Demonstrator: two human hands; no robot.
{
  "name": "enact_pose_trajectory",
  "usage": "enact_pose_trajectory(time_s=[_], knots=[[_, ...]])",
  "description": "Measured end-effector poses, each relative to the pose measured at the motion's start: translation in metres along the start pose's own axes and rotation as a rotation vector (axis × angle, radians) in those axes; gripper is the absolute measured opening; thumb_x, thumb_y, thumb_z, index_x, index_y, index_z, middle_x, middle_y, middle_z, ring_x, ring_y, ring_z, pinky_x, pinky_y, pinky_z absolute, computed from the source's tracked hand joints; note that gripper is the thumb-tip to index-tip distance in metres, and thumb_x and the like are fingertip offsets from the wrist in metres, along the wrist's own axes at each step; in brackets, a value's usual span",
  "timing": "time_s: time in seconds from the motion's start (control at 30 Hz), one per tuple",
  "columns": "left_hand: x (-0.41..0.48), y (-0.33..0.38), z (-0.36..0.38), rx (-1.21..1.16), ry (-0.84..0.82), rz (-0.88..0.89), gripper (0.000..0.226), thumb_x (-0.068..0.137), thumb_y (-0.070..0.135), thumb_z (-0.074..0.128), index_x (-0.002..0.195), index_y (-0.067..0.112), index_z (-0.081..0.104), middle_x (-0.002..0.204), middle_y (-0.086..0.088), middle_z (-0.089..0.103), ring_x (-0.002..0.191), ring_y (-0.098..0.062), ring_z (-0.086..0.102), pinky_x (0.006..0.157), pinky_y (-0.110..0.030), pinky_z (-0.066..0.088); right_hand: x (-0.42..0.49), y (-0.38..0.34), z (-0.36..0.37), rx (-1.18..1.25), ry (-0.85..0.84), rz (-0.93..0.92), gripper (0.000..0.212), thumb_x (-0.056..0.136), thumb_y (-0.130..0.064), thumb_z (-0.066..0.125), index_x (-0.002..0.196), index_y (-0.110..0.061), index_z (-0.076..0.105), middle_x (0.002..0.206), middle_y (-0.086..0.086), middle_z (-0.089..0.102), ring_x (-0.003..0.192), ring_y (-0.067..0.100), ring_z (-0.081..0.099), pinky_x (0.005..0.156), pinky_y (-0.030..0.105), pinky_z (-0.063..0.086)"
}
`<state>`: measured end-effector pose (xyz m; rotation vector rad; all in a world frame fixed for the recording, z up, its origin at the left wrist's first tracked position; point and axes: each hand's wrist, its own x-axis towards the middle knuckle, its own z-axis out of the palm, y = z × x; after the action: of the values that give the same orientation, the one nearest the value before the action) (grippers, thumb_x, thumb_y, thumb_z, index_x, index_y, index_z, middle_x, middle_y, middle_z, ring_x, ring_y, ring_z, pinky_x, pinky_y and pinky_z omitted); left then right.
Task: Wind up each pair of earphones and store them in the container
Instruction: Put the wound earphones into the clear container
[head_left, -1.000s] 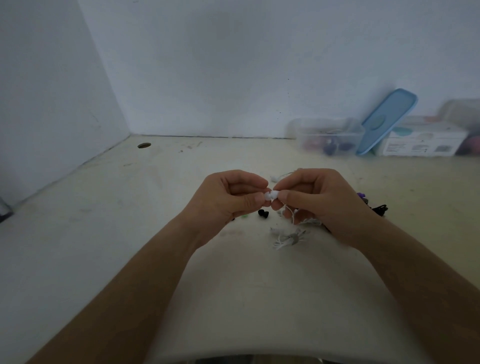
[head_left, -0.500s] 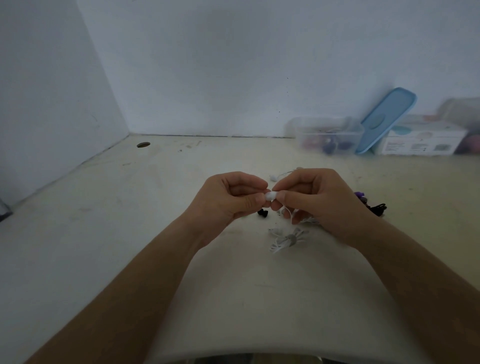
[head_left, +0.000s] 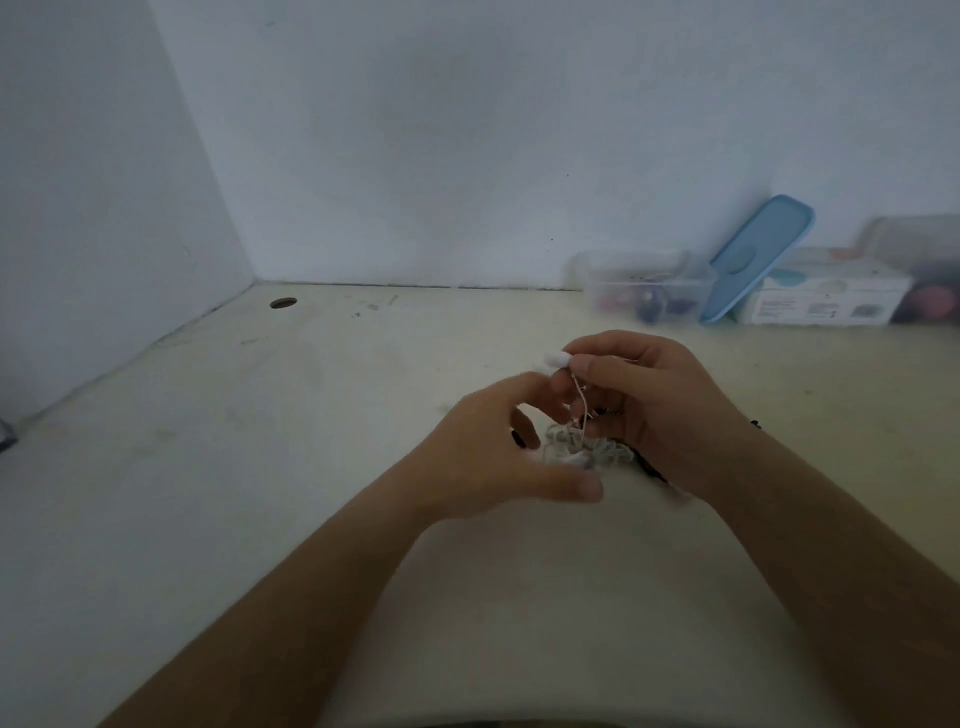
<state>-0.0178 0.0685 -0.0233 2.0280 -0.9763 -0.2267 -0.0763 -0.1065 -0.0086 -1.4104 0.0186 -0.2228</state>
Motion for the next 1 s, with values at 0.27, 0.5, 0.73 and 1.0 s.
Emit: enact_pose_trajectory(time_s=[0.27, 0.5, 0.73, 1.0], knots=[[0.011, 0.004, 0.007, -0.008, 0.106, 0.145, 0.015, 0.080, 0.031, 0.081, 0.089, 0.022, 0.073, 0.075, 0.003, 0.072, 0.063, -0.014, 0.068, 0.063, -0.033, 0.057, 0.002, -0.021, 0.000, 0.205, 0.080, 0.057, 0.008, 0.090, -0.005, 0.062, 0.095, -0.006, 0.069, 0.082, 0.010, 0.072, 0.061, 0.016, 0.065, 0.053, 0.025, 0.055], [0.043, 0.020, -0.016, -0.101, 0.200, 0.134, 0.014, 0.080, 0.019, 0.081, 0.093, 0.018, 0.075, 0.079, 0.000, 0.074, 0.070, -0.020, 0.072, 0.065, -0.041, 0.062, 0.010, -0.039, -0.017, 0.162, 0.231, 0.110, 0.007, 0.090, -0.007, 0.065, 0.096, -0.009, 0.068, 0.083, 0.007, 0.074, 0.066, 0.016, 0.068, 0.058, 0.027, 0.057], [0.132, 0.046, -0.026, -0.002, 0.241, 0.157, 0.019, 0.073, 0.022, 0.086, 0.087, 0.018, 0.073, 0.075, 0.007, 0.069, 0.064, -0.013, 0.067, 0.055, -0.034, 0.060, 0.052, -0.068, -0.048, -0.105, 0.378, 0.065, 0.010, 0.086, -0.008, 0.068, 0.095, -0.013, 0.071, 0.073, 0.001, 0.071, 0.068, 0.017, 0.062, 0.061, 0.026, 0.053], [0.260, 0.033, -0.017, -0.134, 0.275, 0.115, 0.020, 0.070, 0.011, 0.087, 0.087, 0.013, 0.076, 0.084, -0.004, 0.072, 0.078, -0.017, 0.067, 0.073, -0.034, 0.055, 0.149, -0.086, -0.110, -0.238, 0.461, 0.029, 0.004, 0.092, -0.011, 0.066, 0.094, -0.015, 0.068, 0.081, 0.005, 0.072, 0.065, 0.017, 0.065, 0.056, 0.027, 0.058]])
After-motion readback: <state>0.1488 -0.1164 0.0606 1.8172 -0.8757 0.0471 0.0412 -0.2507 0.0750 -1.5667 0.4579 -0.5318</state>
